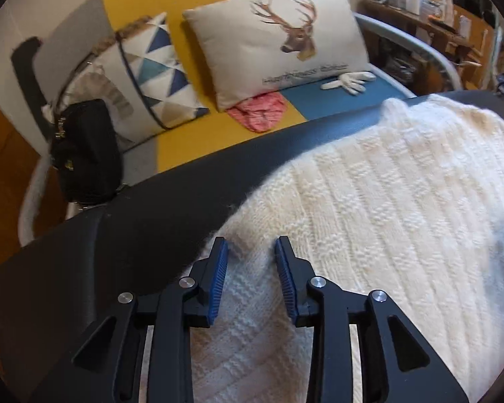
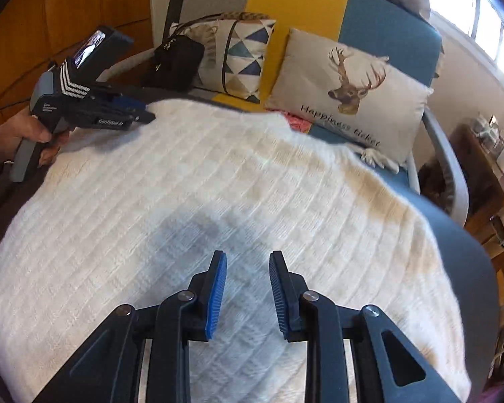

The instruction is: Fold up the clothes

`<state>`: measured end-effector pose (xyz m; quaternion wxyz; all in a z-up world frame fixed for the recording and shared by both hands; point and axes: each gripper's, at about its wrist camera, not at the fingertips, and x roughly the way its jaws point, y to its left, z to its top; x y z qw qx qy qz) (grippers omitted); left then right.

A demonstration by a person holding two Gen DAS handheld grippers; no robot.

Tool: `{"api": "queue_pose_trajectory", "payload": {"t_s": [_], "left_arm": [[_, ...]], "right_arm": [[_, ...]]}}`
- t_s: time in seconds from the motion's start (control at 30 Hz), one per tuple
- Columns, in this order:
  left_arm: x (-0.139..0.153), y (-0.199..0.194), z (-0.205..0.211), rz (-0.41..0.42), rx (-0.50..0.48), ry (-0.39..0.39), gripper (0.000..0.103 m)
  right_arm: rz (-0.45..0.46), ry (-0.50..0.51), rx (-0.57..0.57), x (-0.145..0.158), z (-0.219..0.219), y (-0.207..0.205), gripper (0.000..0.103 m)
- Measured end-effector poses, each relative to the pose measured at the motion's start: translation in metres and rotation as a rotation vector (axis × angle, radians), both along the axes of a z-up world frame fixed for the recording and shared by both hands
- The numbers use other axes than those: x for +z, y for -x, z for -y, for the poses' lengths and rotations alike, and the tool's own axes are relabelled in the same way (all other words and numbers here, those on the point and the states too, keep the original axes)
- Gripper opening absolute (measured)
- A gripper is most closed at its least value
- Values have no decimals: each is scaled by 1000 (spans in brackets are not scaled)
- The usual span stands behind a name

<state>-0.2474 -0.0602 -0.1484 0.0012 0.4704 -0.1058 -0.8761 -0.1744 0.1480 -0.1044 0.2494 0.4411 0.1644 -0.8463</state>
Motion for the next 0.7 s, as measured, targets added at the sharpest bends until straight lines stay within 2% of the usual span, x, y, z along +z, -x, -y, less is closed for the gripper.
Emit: {"api": "queue_pose_trajectory", "payload": {"t_s": [0.1,0.2,0.27,0.3,0.4,0.57,0.63,0.7], "left_arm": [[9,-31,29,-4,54,-89,31],[18,-62,57,-9,108,-178,32],[24,-83,76,-12,144,-237,32],[28,-93,86,-13,162,-267,32],[33,-124,114,-12,220,-345,32],[-1,-172,161,45,345,-369,32],[-4,-178,169,29,345,-397,32],[-4,-177,169,17,341,-334,31]], "right_arm": [[113,-5,-64,-26,-5,12,26],[130,105,-69,-15,-16,10,26],[150,175,-36,-2,-16,4,28],[209,233,6,3,-14,1,28],[279,296,131,20,8,-21,29],[366,270,269,27,60,-45,31],[392,218,246,15,78,-48,31],[440,190,211,-4,88,-46,31]]}}
